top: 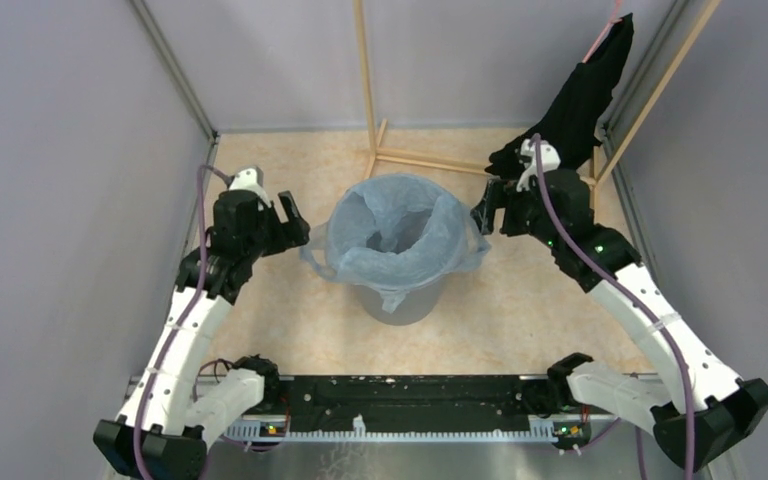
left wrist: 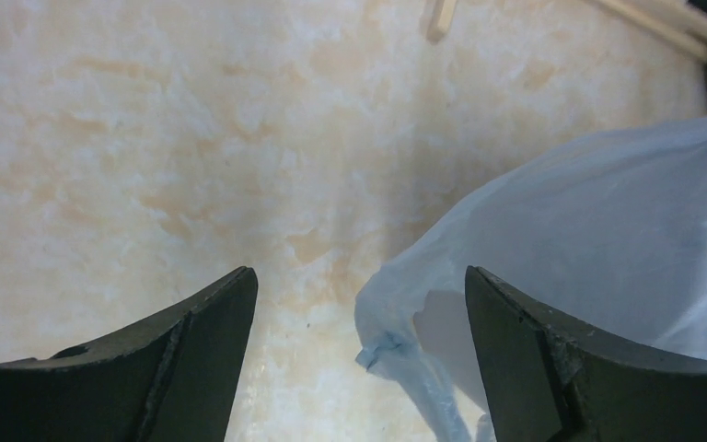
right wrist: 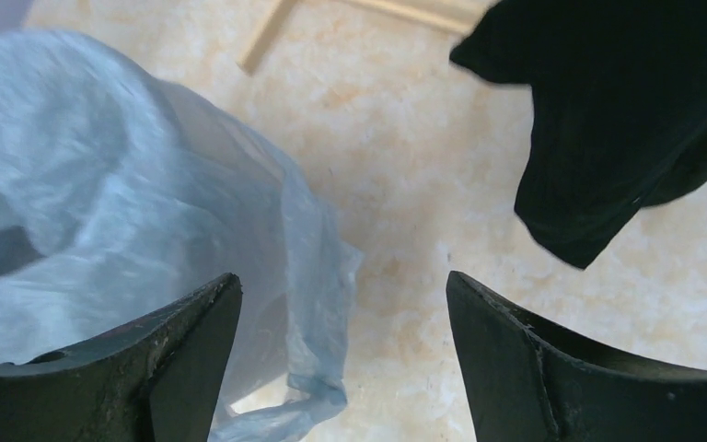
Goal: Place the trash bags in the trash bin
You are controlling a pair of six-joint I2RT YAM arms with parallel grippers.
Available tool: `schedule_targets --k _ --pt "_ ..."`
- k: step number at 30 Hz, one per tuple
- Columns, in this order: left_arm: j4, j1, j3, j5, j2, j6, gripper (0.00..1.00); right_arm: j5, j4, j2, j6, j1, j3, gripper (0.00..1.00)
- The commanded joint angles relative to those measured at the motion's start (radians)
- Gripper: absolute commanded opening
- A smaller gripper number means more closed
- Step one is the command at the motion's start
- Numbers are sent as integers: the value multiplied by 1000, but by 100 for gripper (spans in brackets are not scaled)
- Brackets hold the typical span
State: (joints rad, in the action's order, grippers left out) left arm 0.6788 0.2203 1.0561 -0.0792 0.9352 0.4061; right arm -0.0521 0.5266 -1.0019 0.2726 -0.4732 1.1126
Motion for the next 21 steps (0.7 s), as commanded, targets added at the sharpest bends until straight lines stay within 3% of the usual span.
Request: schedule_targets --k 1,7,12,15,17,21 --pt "-42 -6 -130 65 -1 72 88 27 -21 -29 37 7 -99 81" --pt "-140 -6 -216 232 67 119 74 142 -103 -59 111 8 -197 73" --pt "-224 -6 -363 341 97 173 48 272 -246 -50 209 8 -337 60" --pt "-330 -6 -471 402 103 229 30 271 -343 -69 241 7 -417 39" --pt "-377 -6 -512 419 116 261 27 231 -391 -95 244 7 -454 20" --pt "-461 -6 -561 444 157 303 15 146 -501 -169 227 8 -504 7"
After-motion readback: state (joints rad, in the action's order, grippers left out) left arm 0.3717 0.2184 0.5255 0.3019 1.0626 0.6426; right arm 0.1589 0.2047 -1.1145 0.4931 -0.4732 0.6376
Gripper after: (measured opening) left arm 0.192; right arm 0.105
